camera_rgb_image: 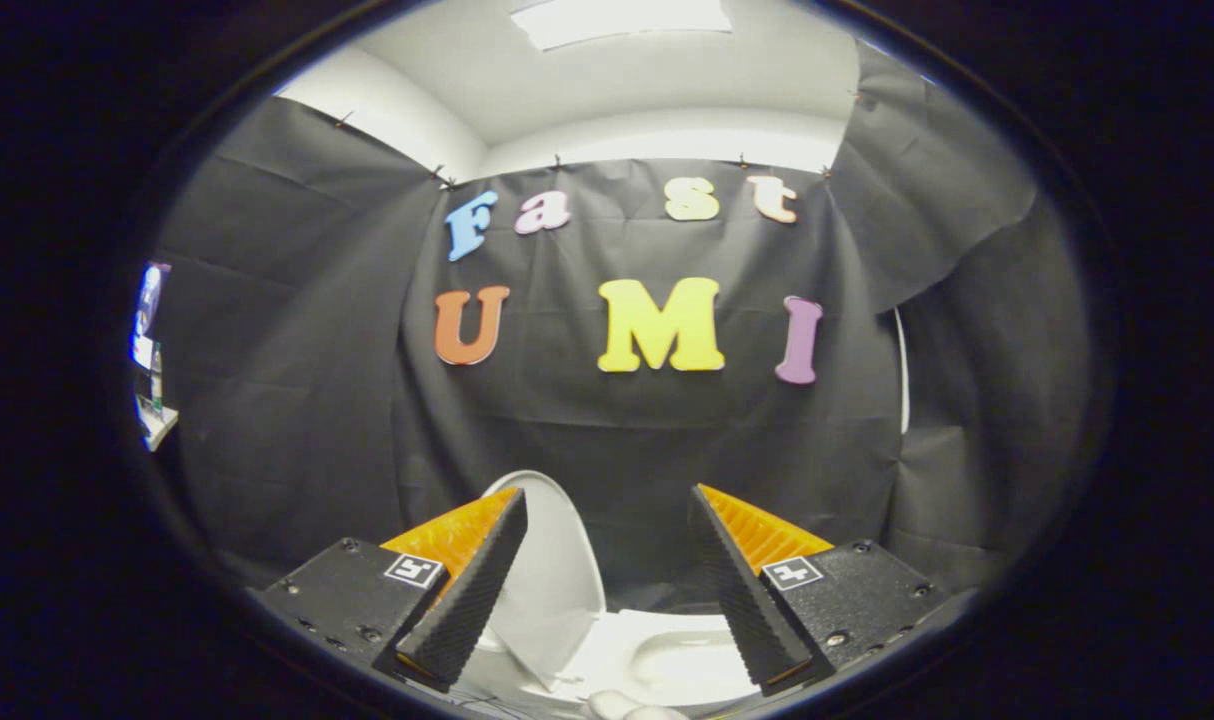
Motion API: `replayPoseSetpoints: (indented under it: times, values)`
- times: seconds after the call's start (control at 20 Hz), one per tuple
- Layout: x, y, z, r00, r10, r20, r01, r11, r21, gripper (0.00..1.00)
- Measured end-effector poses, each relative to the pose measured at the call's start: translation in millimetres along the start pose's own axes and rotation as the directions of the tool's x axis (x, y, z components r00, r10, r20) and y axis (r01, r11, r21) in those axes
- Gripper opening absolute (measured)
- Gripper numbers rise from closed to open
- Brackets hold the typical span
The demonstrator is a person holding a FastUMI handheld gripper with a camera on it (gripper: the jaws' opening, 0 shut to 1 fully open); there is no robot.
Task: Open the toilet lid.
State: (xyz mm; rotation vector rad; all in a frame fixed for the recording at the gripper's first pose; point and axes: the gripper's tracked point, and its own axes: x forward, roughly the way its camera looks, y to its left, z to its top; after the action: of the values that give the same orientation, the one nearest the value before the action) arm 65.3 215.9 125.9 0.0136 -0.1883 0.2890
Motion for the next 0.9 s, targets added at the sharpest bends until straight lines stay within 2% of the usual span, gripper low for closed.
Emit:
replayPoseSetpoints:
  times: [0.25,0.45,0.7,0.9]
  values:
    - [-37,-87,-54,0.991,-0.134,-0.019,0.135,0.990,0.028,1.00]
    - [-56,-135,-108,0.975,-0.213,-0.060,0.215,0.976,0.022,1.00]
    - [-66,-151,-171,0.968,-0.207,-0.141,0.220,0.972,0.083,1.00]
    - [-68,-156,-184,0.961,-0.220,-0.168,0.234,0.970,0.067,1.00]
